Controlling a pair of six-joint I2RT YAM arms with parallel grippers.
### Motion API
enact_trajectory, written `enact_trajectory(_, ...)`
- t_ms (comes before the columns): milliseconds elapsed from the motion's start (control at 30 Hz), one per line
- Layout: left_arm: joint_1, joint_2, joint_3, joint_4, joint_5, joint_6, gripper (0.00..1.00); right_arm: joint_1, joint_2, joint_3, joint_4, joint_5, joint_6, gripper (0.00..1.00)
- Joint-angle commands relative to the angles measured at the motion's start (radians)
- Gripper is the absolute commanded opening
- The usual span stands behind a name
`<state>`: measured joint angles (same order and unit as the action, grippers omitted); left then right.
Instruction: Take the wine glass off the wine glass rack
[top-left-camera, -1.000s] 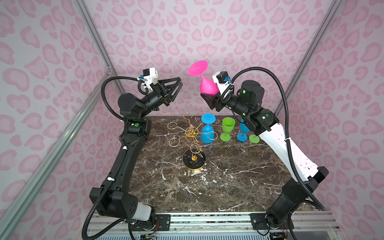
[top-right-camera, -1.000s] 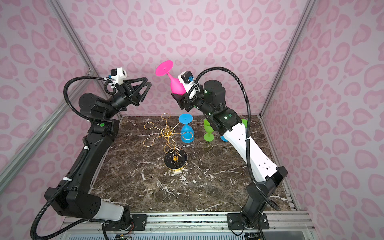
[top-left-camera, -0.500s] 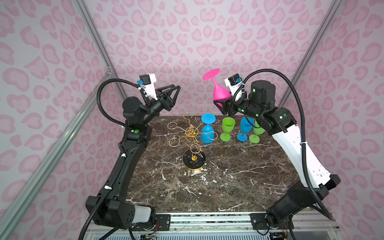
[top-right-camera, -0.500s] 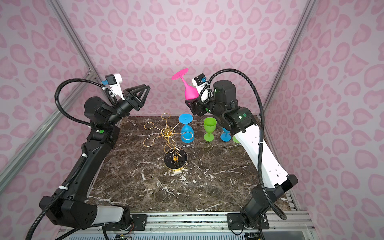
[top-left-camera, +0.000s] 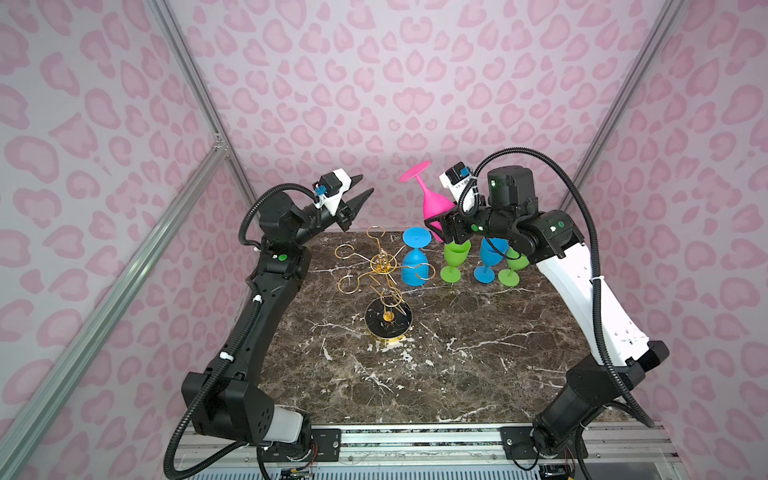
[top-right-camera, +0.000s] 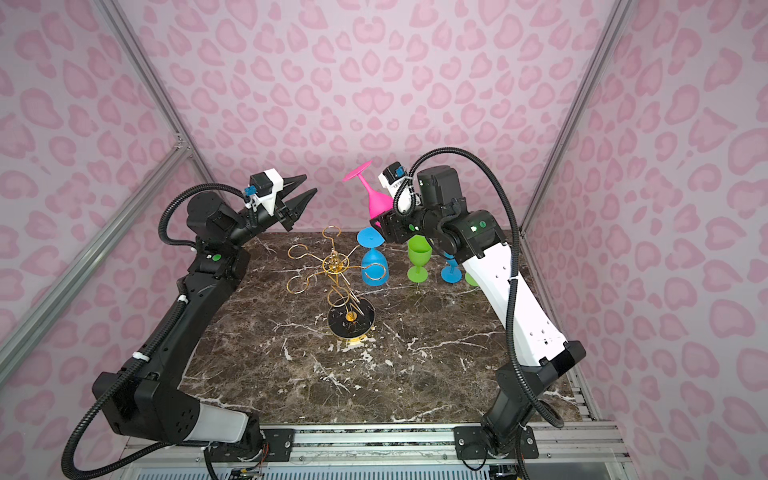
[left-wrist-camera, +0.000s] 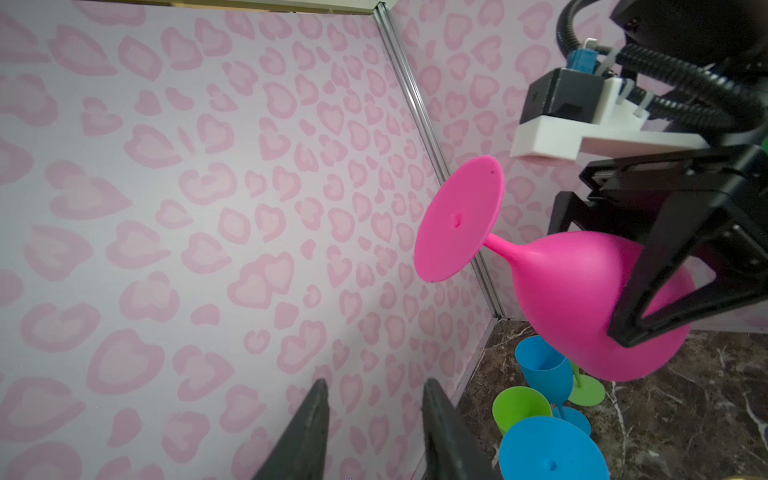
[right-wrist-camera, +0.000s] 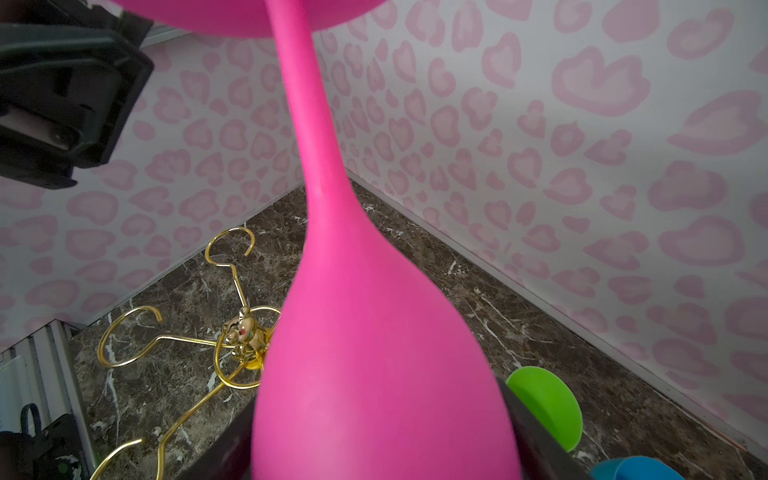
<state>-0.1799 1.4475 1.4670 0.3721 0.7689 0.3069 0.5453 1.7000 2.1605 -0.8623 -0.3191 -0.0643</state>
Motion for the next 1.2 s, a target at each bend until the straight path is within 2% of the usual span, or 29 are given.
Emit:
enact_trajectory(0, -0.007, 0.008, 0.015, 0.042, 0.086, 0.139, 0.39, 0.001, 0.033, 0.032, -0.012, -0.051, 0.009, 0.58)
enact_trajectory(100, -0.016, 0.017, 0.019, 0.034, 0.079, 0.185, 0.39, 0.008, 0.064, 0.065, -0.026, -0.070, 0.014, 0.57)
enact_trajectory(533, -0.045, 0.015, 0.003, 0.033, 0.054, 0.247, 0.37, 0.063, 0.111, 0.094, -0.034, -0.077, 0.019, 0.55)
enact_trajectory(567, -0.047, 0.013, 0.002, 0.033, 0.052, 0.251, 0.34, 0.068, 0.113, 0.094, -0.033, -0.080, 0.020, 0.55)
enact_trajectory(1000, -0.063, 0.000, -0.008, 0.034, 0.010, 0.260, 0.21, 0.089, 0.113, 0.087, -0.014, -0.098, 0.041, 0.55)
enact_trajectory(1167, -0.077, -0.001, -0.014, 0.039, -0.016, 0.260, 0.09, 0.091, 0.110, 0.082, -0.012, -0.106, 0.047, 0.57)
